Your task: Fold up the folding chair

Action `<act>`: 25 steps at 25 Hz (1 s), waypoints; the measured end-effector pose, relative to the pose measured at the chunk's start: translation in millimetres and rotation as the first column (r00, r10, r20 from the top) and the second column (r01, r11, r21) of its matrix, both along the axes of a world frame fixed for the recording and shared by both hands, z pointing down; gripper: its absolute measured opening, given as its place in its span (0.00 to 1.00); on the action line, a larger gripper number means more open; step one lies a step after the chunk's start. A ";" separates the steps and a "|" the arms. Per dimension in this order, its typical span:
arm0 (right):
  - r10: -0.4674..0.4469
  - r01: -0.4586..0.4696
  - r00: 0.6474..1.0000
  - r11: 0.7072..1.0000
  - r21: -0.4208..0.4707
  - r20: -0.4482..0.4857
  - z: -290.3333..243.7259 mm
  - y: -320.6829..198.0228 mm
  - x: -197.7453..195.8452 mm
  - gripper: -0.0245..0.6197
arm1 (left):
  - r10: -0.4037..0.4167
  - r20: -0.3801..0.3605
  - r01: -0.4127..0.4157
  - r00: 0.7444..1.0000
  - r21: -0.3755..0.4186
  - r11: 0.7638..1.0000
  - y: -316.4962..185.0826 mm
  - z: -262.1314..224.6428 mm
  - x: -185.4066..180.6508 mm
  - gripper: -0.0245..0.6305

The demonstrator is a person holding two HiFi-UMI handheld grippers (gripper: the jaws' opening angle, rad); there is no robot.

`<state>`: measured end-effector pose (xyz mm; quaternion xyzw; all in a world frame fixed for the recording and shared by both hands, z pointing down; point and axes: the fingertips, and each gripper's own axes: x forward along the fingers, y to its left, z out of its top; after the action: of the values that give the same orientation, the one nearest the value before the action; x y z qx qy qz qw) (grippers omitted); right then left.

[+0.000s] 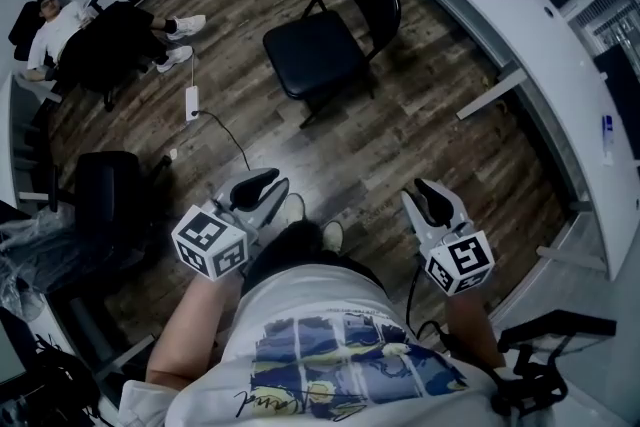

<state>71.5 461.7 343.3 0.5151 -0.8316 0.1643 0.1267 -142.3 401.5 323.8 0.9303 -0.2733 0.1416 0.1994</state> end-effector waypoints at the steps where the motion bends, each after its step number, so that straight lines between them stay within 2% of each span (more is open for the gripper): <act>1: 0.002 -0.002 1.000 1.000 -0.007 -0.003 2.1 -1.3 1.7 0.20 | 0.000 -0.001 0.000 1.000 -0.004 1.000 -3.6 1.8 2.0 0.17; 6: 0.004 -0.004 1.000 1.000 -0.021 -0.019 7.3 -22.5 7.3 0.20 | -0.014 -0.022 0.014 1.000 -0.027 1.000 -28.2 13.9 5.4 0.19; 17: 0.062 -0.066 0.995 0.996 -0.054 -0.076 2.8 -98.6 28.4 0.21 | 0.061 -0.091 -0.067 0.994 -0.064 0.996 -117.2 35.6 43.1 0.22; 25: 0.038 -0.047 0.995 0.995 -0.093 -0.094 8.5 -178.0 16.2 0.23 | 0.048 -0.139 -0.065 0.989 -0.115 0.991 -189.7 50.9 35.6 0.24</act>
<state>87.7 283.7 351.8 0.5330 -0.8051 0.1825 0.1856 -106.8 211.8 374.7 0.9316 -0.2237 0.0996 0.2685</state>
